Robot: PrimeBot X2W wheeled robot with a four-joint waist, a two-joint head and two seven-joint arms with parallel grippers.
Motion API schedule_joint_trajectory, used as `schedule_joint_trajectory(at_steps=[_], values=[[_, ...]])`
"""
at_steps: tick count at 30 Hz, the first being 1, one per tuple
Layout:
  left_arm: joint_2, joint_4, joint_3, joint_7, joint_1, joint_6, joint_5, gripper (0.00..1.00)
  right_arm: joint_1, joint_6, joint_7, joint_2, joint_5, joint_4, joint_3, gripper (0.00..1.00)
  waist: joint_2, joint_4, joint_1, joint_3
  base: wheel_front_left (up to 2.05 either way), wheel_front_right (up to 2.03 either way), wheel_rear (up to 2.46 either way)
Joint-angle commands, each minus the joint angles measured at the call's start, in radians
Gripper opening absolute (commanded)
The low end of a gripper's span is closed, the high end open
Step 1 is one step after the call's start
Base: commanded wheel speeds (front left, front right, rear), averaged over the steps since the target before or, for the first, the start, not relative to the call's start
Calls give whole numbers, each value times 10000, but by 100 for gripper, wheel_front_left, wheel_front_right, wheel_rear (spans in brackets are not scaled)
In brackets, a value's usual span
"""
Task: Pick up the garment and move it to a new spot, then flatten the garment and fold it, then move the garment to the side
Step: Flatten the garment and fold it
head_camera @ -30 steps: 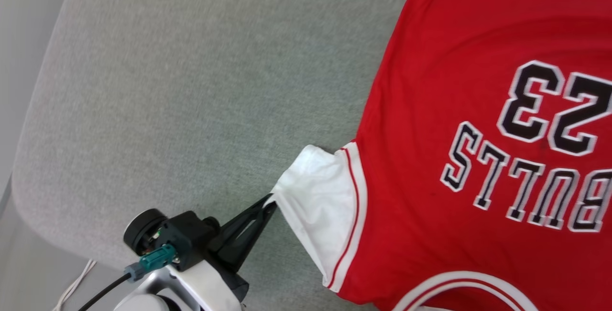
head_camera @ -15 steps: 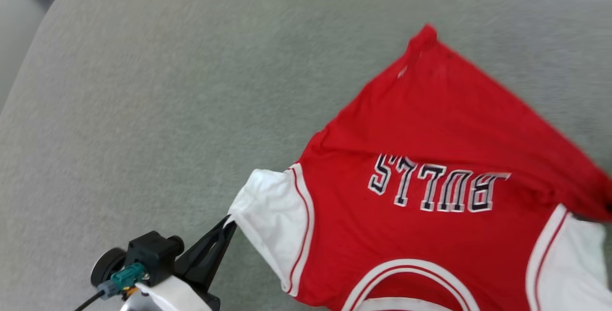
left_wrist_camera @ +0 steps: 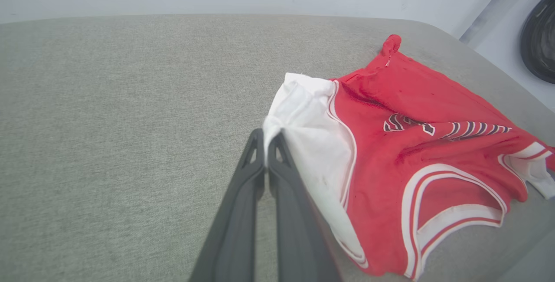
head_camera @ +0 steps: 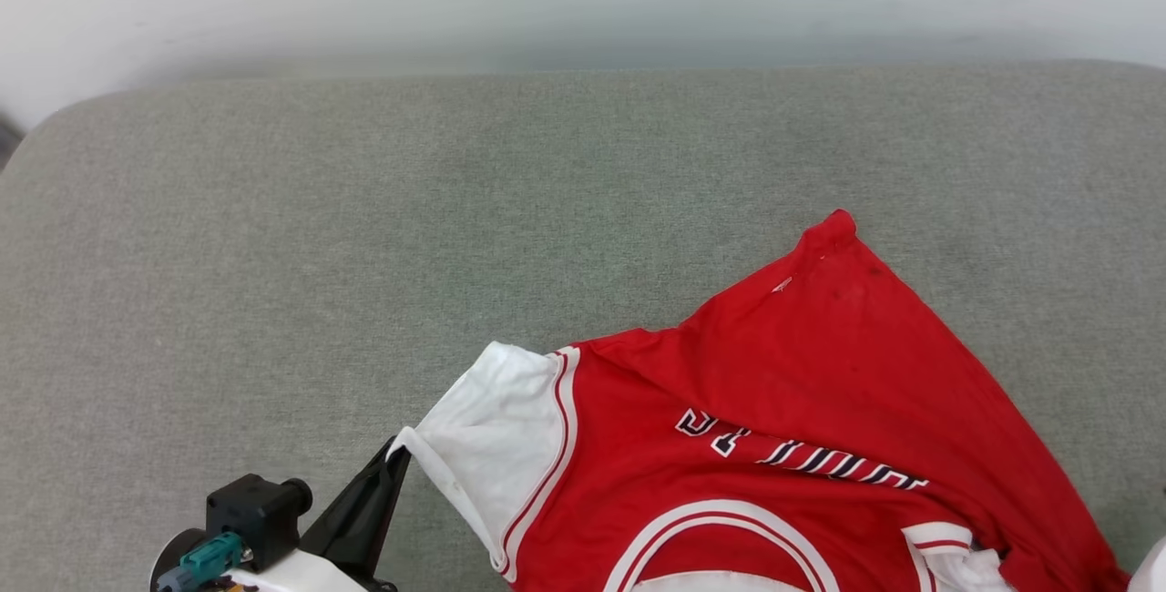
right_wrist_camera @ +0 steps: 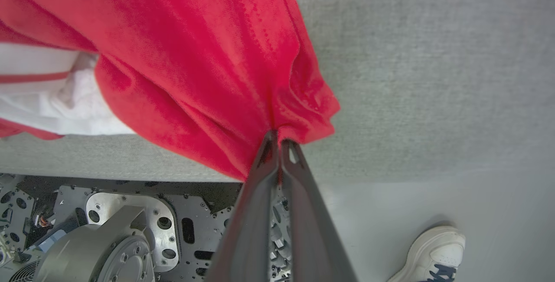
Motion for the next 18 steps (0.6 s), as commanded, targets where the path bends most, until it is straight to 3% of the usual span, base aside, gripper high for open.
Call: schedule_joint_trajectory(at_steps=[1, 5, 6, 7, 13, 18], values=[[-97, 65, -12, -73, 118, 59, -21, 0, 246, -4, -138, 216, 49, -17, 18, 0, 0, -80, 2, -75, 0, 0, 0], [-123, 148, -130, -38, 107, -37, -16, 0, 301, -4, -382, 366, -25, -55, 106, 0, 0, -115, 2, -90, 0, 0, 0], [-110, 159, -143, -26, 86, -34, -7, 0, 224, -4, -474, 379, -25, -99, 96, 86, 0, -101, 2, -87, 0, 0, 0], [-91, 156, -146, -17, 59, -48, 1, 0, 130, -4, -546, 382, -19, -125, 55, 100, 0, -78, 2, -81, 0, 0, 0], [-60, -6, -233, 38, -92, -60, 94, 0, -684, -4, -549, 43, 381, -670, 96, 100, 0, 163, 2, 128, 0, 0, 0], [-58, -213, -333, 119, -278, -82, 239, 0, -2238, -4, -276, -217, 628, -1242, 436, 100, 0, 538, 2, 639, 0, 0, 0]])
